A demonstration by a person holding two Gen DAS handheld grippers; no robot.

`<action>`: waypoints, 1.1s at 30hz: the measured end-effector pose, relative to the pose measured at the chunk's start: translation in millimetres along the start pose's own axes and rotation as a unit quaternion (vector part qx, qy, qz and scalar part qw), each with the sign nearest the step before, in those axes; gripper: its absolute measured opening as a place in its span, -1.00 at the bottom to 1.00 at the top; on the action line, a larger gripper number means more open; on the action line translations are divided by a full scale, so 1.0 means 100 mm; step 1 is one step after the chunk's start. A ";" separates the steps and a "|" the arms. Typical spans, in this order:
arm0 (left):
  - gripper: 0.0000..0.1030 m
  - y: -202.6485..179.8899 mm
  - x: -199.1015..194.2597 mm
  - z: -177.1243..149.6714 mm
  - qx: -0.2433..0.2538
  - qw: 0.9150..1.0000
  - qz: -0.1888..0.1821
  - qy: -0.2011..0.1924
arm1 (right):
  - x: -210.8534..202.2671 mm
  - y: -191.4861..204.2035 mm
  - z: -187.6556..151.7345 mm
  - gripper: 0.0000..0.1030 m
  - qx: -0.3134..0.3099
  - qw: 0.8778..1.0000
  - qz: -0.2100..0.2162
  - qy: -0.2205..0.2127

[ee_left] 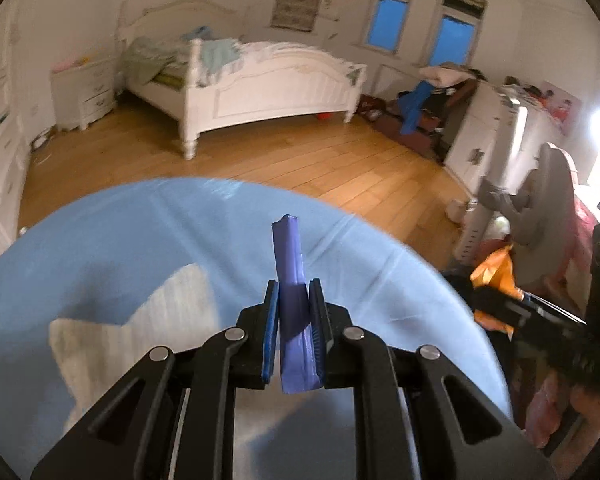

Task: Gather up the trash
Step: 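Carry both items over the black bin and open both tools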

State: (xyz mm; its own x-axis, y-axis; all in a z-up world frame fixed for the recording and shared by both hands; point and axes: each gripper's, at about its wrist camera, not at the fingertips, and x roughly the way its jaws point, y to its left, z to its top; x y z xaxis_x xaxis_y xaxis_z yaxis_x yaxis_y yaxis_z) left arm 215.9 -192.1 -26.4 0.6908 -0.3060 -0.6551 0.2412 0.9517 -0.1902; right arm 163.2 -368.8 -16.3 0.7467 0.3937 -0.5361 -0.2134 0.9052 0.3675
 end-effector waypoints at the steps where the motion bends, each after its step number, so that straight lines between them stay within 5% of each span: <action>1: -0.70 -0.13 -0.01 0.02 0.008 1.000 -0.011 -0.003 | -0.13 -0.11 0.01 -0.10 0.013 1.000 -0.007 -0.018; 7: -0.70 -0.86 0.11 0.01 0.045 0.996 -0.082 0.003 | -0.81 -0.89 -0.11 -0.10 0.084 0.991 -0.062 -0.081; 16: -0.70 -1.82 0.44 -0.23 0.096 0.981 -0.162 0.043 | -1.22 -1.72 -0.46 -0.10 0.148 0.978 -0.119 -0.084; 33: -0.66 -2.32 0.76 -0.38 0.124 0.970 -0.188 0.092 | -1.06 -2.06 -0.69 0.03 0.191 0.972 -0.124 -0.060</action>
State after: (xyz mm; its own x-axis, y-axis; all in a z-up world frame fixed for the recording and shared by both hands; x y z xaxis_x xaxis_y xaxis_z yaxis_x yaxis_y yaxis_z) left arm 186.4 -434.6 -59.5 0.3940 -0.5988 -0.6972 0.6254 0.7306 -0.2741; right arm 84.3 -585.5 -87.5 0.8178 0.1297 -0.5606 0.2147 0.8351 0.5065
